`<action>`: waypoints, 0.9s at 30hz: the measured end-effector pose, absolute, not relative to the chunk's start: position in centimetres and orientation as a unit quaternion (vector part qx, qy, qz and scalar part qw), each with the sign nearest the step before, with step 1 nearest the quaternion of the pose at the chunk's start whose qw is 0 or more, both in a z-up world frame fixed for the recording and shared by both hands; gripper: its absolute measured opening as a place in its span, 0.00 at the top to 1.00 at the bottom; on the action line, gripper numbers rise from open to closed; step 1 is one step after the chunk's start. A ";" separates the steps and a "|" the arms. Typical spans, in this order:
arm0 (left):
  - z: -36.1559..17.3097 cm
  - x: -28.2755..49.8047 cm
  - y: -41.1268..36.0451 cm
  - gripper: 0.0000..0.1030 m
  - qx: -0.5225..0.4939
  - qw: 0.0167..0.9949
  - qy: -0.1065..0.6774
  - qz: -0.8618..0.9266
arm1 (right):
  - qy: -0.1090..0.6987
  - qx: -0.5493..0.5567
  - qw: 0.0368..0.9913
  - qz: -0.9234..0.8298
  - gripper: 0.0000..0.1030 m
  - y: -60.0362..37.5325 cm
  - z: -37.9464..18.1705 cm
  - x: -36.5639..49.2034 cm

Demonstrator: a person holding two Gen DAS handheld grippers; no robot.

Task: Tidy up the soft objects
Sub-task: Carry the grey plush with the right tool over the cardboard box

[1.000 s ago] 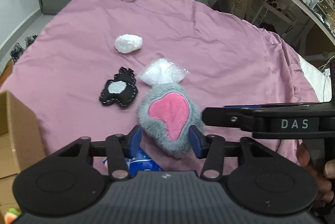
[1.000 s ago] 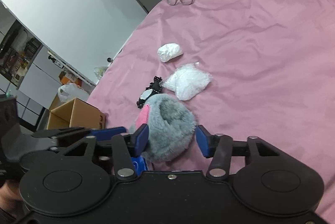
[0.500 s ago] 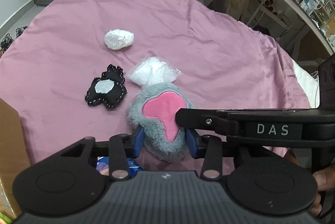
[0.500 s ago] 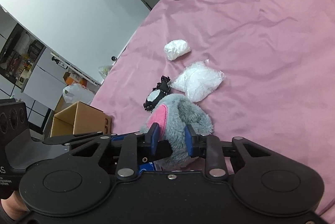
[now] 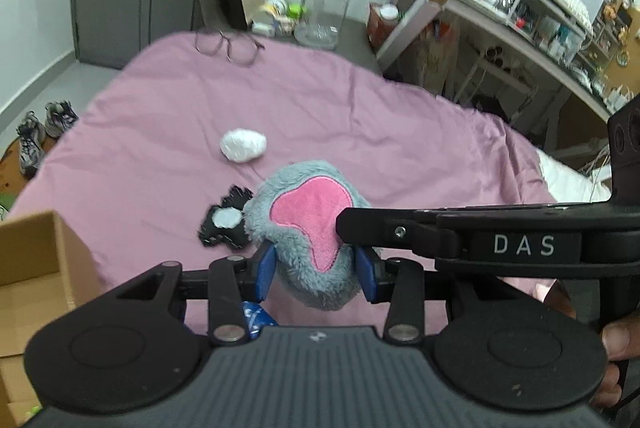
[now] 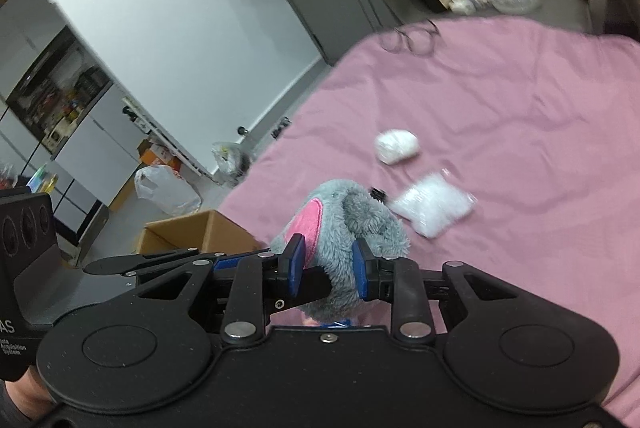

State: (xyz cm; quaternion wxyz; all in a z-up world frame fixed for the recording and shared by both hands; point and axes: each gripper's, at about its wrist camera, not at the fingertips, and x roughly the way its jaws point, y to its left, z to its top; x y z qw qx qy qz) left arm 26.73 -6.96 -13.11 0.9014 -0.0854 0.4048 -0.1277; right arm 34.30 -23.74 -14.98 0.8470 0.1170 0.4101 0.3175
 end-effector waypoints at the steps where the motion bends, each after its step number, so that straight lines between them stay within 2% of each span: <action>1: -12.7 26.4 -6.6 0.60 -0.089 0.904 0.400 -0.125 | 0.405 0.115 0.848 0.322 0.74 -23.4 -14.5 34.1; 12: -9.4 22.2 -1.5 0.60 -0.098 0.923 0.361 -0.088 | 0.371 0.086 0.848 0.369 0.74 -17.7 -11.7 31.3; 27: -10.0 17.6 6.1 0.60 -0.126 0.929 0.345 -0.052 | 0.372 0.053 0.837 0.398 0.74 -9.9 -11.9 27.8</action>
